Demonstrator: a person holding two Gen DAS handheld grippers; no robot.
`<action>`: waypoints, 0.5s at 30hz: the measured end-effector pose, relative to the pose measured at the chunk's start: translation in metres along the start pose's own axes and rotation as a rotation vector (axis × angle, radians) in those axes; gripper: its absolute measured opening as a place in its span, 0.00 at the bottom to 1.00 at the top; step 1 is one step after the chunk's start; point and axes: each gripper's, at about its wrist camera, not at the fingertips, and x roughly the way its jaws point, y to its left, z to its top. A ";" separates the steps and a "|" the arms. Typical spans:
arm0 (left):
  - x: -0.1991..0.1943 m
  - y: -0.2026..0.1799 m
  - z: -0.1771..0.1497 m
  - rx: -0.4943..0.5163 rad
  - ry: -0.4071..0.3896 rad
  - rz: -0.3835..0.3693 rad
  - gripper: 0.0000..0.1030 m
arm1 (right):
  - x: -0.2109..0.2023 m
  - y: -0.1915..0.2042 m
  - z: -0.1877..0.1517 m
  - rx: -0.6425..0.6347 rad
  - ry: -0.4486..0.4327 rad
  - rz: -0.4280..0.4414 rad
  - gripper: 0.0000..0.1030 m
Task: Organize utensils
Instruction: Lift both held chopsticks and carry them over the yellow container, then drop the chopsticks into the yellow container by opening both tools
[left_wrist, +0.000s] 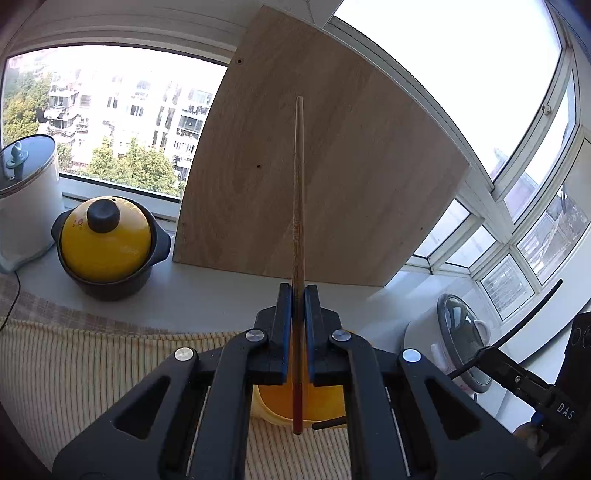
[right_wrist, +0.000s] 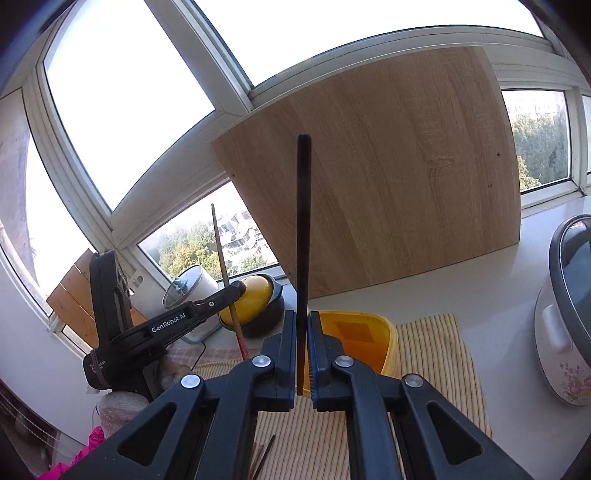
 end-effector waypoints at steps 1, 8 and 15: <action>0.006 -0.002 0.000 0.012 0.003 0.004 0.04 | -0.001 -0.004 0.001 0.011 -0.004 0.001 0.03; 0.037 -0.005 -0.003 0.044 0.026 0.022 0.04 | -0.006 -0.018 0.009 0.050 -0.049 -0.007 0.03; 0.051 -0.006 -0.012 0.098 0.035 0.045 0.04 | 0.025 -0.014 0.003 -0.043 0.020 -0.081 0.03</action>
